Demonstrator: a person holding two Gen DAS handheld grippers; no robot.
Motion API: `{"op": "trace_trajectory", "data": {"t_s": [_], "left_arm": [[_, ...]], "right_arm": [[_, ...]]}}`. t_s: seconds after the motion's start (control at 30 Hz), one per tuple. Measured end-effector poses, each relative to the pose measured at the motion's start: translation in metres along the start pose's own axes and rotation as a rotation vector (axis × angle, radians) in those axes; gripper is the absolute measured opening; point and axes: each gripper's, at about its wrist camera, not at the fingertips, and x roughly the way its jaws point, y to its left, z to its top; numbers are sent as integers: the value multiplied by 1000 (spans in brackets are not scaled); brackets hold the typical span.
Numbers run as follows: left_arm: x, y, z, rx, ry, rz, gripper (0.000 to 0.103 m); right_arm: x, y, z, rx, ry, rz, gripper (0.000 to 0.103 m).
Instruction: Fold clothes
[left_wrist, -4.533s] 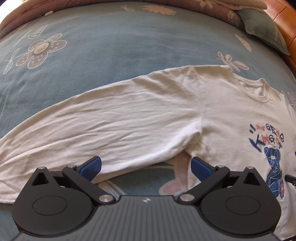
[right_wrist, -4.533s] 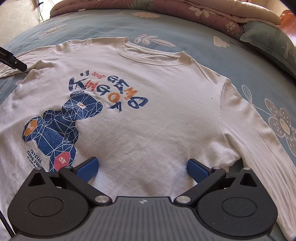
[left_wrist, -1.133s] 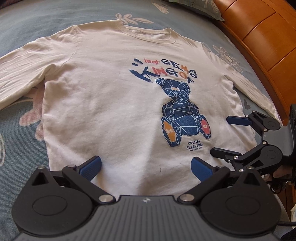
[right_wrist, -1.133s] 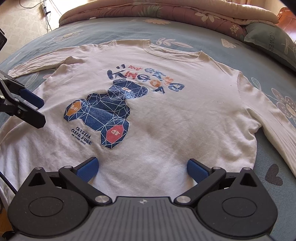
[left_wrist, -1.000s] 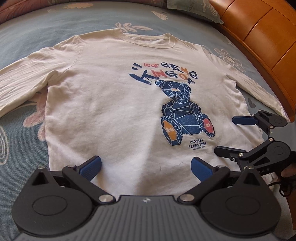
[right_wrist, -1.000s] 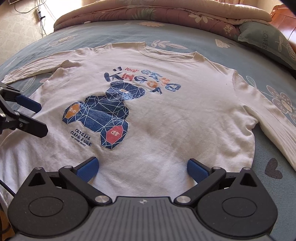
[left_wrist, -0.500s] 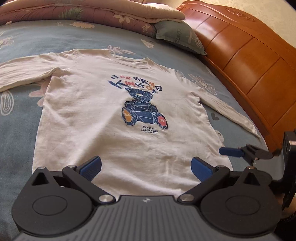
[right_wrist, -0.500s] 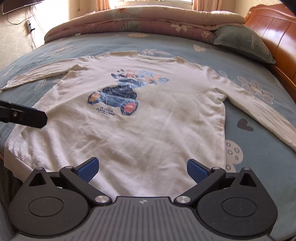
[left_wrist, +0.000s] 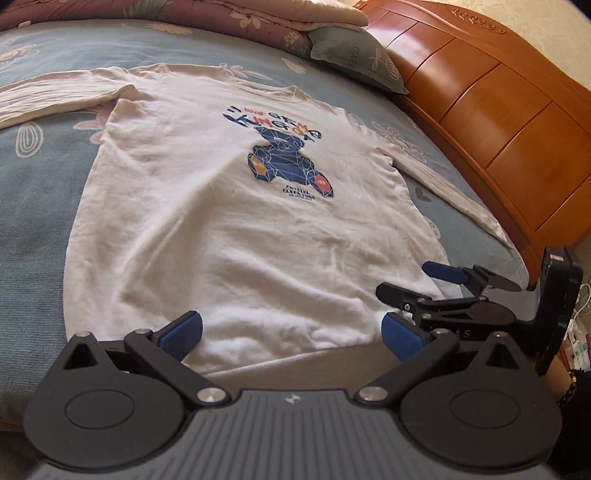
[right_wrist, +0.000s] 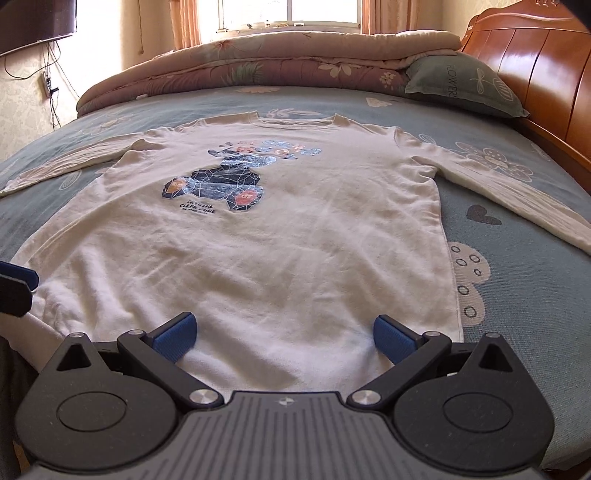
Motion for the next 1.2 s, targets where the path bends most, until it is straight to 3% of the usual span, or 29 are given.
{"op": "trace_trajectory", "data": {"t_s": [0.07,0.27,0.53,0.97,1.1,1.2], "left_arm": [[2,2,8,-18,-29,31,102],[17,3,-2,-31,-21,10,102],[7,22,-4,-126,-37,-87,102],[15,-4,-4,-47,-33,56,102],[11,0,-6,-54,-48,38,102],[2,0,-4,-52,-67,46,102]], "right_arm": [[-1,1,-2,2,-12,-5,103],[-4,3,-7,11,-34,-18,103],[-6,3,-12,22,-63,-28,103],[-41,-24,-28,78,-58,4,103],[-44,-34,-28,97,-55,29,103],[-43,-26,-22,109,-23,-10,103]]}}
